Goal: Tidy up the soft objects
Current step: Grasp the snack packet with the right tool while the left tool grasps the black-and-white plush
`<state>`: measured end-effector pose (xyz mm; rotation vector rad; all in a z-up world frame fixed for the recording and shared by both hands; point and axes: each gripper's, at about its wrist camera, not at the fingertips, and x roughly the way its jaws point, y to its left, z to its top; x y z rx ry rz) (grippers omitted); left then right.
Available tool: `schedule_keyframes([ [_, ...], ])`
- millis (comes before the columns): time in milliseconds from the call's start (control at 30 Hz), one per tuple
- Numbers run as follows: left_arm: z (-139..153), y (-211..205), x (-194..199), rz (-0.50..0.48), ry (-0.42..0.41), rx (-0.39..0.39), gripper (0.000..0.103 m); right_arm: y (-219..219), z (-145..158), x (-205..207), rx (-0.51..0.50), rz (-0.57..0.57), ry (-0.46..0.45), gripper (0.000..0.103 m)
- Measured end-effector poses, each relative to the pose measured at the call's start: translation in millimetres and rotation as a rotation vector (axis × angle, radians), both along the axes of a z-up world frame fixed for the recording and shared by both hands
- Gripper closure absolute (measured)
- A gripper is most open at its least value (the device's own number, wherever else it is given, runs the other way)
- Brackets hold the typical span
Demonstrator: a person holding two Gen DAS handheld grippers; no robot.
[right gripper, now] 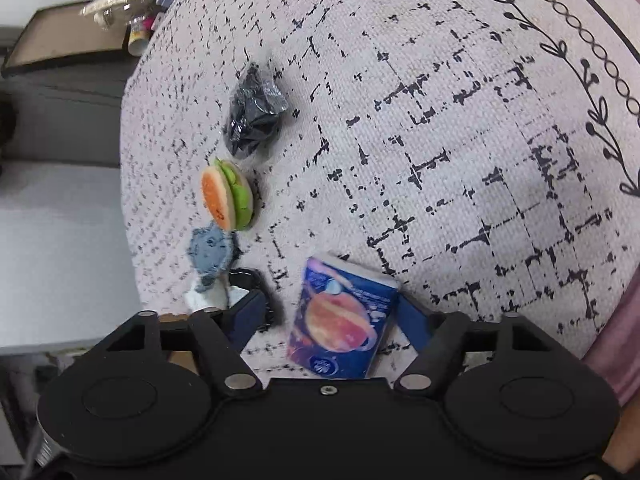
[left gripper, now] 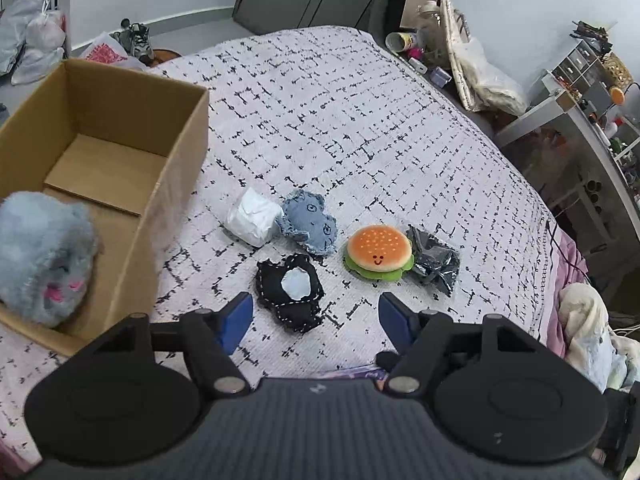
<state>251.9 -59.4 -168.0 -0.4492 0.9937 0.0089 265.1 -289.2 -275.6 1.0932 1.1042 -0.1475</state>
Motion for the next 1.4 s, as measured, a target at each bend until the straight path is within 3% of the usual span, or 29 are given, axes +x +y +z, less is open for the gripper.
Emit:
schedule_keyframes([
  [133, -13.3, -2.9, 10.1, -0.006, 0.031, -0.002, 0.034, 1.9, -5.7, 3.6, 0.0, 0.013, 0.009, 0.069],
  [533, -49.3, -17.1, 34.8, 0.001, 0.089, 0.051, 0.034, -12.0, 6.1, 7.1, -0.106, -0.043, -0.043, 0.075],
  [700, -65.3, -17.1, 42.9, 0.015, 0.114, 0.074, 0.034, -16.4, 14.4, 7.1, -0.181, -0.044, -0.061, 0.072],
  [767, -68.3, -16.7, 44.2, 0.016, 0.109, 0.078, 0.034, -15.7, 15.2, 9.9, -0.196, -0.027, -0.053, 0.058],
  [800, -68.7, -16.6, 44.4, 0.019, 0.101, 0.081, 0.034, -15.3, 13.7, 11.8, -0.179, -0.019, -0.05, 0.04],
  [933, -70.2, -12.4, 47.2, 0.032, 0.094, 0.087, 0.062, -3.3, 15.9, 20.1, -0.214, 0.037, -0.064, 0.024],
  [1133, -70.4, -0.9, 48.7, 0.048, 0.095, 0.032, 0.071, 6.4, 13.9, 26.2, -0.25, 0.066, -0.061, 0.023],
  [1300, -62.1, 3.6, 44.1, 0.044, 0.081, -0.003, 0.072, 15.1, 14.4, 29.6, -0.315, 0.099, -0.064, 0.024],
  [1367, -56.4, 3.9, 41.6, 0.032, 0.065, -0.006, 0.072, 16.1, 16.5, 30.8, -0.346, 0.108, -0.07, 0.033],
  [1400, -53.8, 3.6, 40.7, 0.024, 0.06, -0.004, 0.072, 16.0, 17.1, 30.8, -0.363, 0.114, -0.071, 0.042],
])
